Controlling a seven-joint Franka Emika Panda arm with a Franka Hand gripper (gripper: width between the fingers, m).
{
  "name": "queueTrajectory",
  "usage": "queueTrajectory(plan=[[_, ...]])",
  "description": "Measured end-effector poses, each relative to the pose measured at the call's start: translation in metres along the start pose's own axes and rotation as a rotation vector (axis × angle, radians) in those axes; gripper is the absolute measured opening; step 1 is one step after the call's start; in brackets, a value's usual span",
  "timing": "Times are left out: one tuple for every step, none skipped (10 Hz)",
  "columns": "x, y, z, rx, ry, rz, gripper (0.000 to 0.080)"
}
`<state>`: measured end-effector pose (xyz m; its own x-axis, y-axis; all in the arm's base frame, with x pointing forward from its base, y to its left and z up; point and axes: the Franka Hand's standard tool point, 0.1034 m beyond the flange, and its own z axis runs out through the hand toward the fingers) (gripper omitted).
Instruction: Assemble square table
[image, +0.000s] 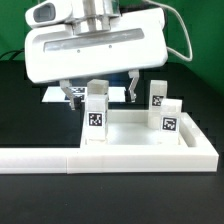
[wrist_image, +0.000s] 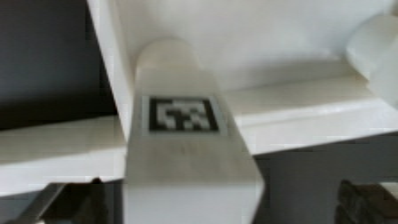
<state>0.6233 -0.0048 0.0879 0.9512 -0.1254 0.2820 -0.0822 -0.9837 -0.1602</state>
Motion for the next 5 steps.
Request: queueTrajectory(plan=[[-0.008, -0.005, 0.002, 0.029, -0.098, 0.010, 0.0648], [-0.006, -0.006, 0.000, 0.041, -0.141, 0.009, 0.0648], [-0.002, -0.005, -0.002, 0.026, -0.139, 0.036, 0.0648], [-0.002, -0.003, -0.003, 0.000, -0.142, 0.072, 0.0648], [-0.003, 0.004, -0.002, -0.015, -0.133, 0.076, 0.0648]])
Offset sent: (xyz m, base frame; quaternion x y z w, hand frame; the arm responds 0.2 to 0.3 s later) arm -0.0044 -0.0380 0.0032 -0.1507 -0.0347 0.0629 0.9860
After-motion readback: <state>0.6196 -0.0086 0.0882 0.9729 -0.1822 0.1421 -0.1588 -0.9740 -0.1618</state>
